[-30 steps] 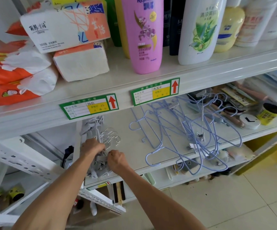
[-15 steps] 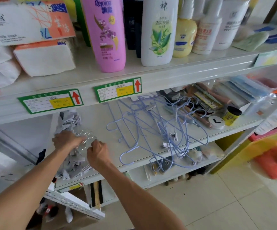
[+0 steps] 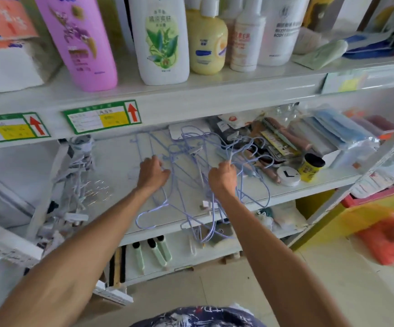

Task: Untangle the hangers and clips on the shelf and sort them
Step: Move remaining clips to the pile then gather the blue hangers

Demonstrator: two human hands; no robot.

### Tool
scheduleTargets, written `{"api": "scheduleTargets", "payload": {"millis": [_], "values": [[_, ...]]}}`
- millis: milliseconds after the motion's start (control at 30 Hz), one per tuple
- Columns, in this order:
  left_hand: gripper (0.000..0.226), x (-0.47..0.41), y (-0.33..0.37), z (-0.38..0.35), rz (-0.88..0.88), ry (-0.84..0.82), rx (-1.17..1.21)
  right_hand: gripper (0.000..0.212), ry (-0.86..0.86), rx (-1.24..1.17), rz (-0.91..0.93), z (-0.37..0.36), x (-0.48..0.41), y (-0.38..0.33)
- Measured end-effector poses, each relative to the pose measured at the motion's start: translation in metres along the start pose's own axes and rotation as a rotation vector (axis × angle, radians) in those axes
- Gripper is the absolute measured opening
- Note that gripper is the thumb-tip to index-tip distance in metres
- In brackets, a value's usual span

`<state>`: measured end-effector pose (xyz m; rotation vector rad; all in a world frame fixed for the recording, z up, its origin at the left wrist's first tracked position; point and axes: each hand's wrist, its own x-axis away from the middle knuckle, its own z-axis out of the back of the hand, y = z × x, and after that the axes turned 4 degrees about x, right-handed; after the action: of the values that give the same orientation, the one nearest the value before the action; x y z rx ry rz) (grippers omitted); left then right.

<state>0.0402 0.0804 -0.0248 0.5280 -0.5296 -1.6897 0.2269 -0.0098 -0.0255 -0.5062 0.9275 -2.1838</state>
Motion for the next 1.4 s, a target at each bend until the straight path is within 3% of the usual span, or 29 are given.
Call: {"api": "scheduleTargets", "payload": {"millis": [100, 167, 233, 400, 533, 767, 900, 967, 1200, 1400], "values": [[0.021, 0.01, 0.049, -0.035, 0.008, -0.249, 0.022, 0.037, -0.136, 0.148, -0.056, 0.017, -0.027, 0.025], [0.03, 0.013, 0.07, -0.06, 0.051, -0.415, -0.05, 0.037, -0.223, 0.247, -0.012, 0.02, -0.036, 0.035], [0.037, 0.016, 0.081, -0.079, 0.083, -0.472, -0.097, 0.035, -0.264, 0.33, 0.025, 0.022, -0.042, 0.041], [0.033, 0.026, 0.084, -0.094, 0.126, -0.441, -0.076, 0.033, -0.284, 0.447, 0.104, 0.024, -0.056, 0.051], [0.017, 0.032, 0.08, -0.092, 0.151, -0.474, -0.044, 0.029, -0.228, 0.277, 0.092, 0.029, -0.069, 0.044], [0.025, 0.031, 0.092, -0.086, 0.149, -0.326, -0.082, 0.02, -0.252, 0.092, 0.116, 0.031, -0.1, 0.038], [0.015, 0.036, 0.094, -0.079, 0.175, -0.382, -0.003, 0.033, -0.276, 0.083, 0.099, 0.008, -0.116, 0.047], [0.021, 0.038, 0.088, -0.076, 0.161, -0.433, 0.029, 0.031, -0.274, 0.071, 0.081, 0.001, -0.123, 0.042], [0.018, 0.039, 0.07, -0.067, 0.182, -0.46, 0.073, 0.034, -0.191, -0.027, -0.068, 0.0, -0.118, 0.005], [0.013, 0.033, 0.061, -0.065, 0.206, -0.428, 0.099, 0.026, -0.06, -0.056, -0.055, -0.029, -0.089, 0.021]]}}
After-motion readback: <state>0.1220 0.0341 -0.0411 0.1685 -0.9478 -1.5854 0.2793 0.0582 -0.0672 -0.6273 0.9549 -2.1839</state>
